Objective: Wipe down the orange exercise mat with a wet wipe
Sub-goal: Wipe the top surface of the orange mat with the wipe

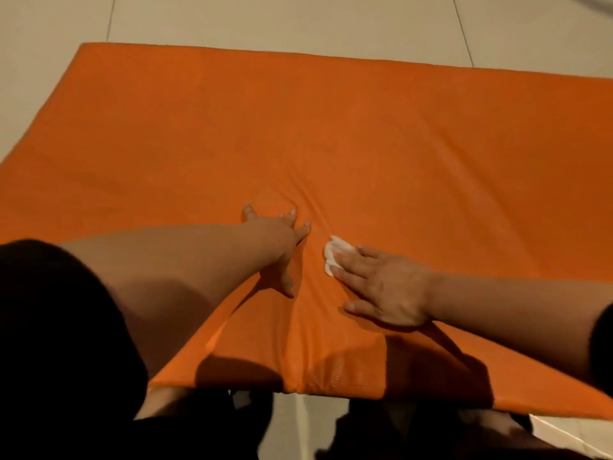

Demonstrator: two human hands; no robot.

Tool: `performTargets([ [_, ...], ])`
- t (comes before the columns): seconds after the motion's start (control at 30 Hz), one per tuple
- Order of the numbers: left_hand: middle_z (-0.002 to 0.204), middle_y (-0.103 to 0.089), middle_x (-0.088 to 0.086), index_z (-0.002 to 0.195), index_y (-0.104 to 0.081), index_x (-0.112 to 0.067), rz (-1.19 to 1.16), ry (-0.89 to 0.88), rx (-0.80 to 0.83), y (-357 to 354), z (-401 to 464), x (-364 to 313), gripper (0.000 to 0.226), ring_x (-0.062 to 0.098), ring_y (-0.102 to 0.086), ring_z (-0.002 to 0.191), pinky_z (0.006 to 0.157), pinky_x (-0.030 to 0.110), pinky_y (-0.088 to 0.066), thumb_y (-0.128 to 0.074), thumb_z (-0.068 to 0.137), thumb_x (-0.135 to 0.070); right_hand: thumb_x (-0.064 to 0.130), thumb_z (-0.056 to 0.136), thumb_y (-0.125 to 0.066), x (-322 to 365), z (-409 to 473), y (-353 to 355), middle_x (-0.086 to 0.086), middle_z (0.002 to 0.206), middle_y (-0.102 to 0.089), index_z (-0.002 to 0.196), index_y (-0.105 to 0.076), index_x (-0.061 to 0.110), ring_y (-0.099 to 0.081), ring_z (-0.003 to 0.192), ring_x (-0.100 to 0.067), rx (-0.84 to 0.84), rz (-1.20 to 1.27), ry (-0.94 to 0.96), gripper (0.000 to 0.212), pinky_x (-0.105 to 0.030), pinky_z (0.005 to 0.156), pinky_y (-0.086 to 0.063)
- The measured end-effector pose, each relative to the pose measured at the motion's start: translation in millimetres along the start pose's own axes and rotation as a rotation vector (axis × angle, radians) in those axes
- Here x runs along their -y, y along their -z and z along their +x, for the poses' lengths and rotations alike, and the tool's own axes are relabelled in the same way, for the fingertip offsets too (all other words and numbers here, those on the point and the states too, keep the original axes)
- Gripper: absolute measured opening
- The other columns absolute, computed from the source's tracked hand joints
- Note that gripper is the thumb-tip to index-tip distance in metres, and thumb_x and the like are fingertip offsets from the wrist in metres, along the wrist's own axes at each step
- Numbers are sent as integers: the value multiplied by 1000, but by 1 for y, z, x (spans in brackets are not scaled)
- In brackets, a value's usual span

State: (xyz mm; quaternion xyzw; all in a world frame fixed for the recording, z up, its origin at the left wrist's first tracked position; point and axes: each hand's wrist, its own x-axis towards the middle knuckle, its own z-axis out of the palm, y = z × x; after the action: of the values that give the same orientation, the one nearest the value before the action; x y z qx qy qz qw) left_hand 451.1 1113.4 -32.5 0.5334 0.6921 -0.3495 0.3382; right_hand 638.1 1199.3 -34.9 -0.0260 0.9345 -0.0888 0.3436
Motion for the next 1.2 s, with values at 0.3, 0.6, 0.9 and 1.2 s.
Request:
performTargets([
  [0.3, 159, 17, 15, 152, 17, -21, 42, -26, -171, -17, -1, -6, 104, 30, 0, 149, 116, 58, -2, -31, 82, -81, 64, 78, 14, -43, 14, 12, -5, 161, 16, 154, 9, 19, 13, 148, -14, 28, -61, 37, 89, -36, 120, 12],
  [0.6, 111, -57, 13, 118, -58, -11, -208, -135, -848, -32, 26, 14, 41, 34, -57, 99, 94, 48, -44, -45, 91, -39, 61, 95, -5, -42, 22, -11, -8, 161, 7, 156, -3, 14, 8, 149, -17, -188, 67, 118, 76, -34, 116, 14],
  [0.9, 161, 12, 5, 154, 2, -18, -315, -115, -640, -13, 52, 23, 74, 17, 9, 149, 121, 39, 0, -37, 99, -48, 66, 88, 2, -54, 37, 4, -8, 160, 12, 155, 2, 17, 14, 148, -18, -251, 127, 51, 84, -32, 118, 13],
  [1.2, 154, -30, 4, 150, -28, -17, -271, -112, -740, -8, 54, 33, 69, 24, -28, 140, 116, 59, -13, -46, 93, -52, 67, 88, 3, -117, 64, 22, -10, 162, -3, 155, -9, 15, 10, 149, -23, -400, 55, -213, 86, -42, 120, 10],
])
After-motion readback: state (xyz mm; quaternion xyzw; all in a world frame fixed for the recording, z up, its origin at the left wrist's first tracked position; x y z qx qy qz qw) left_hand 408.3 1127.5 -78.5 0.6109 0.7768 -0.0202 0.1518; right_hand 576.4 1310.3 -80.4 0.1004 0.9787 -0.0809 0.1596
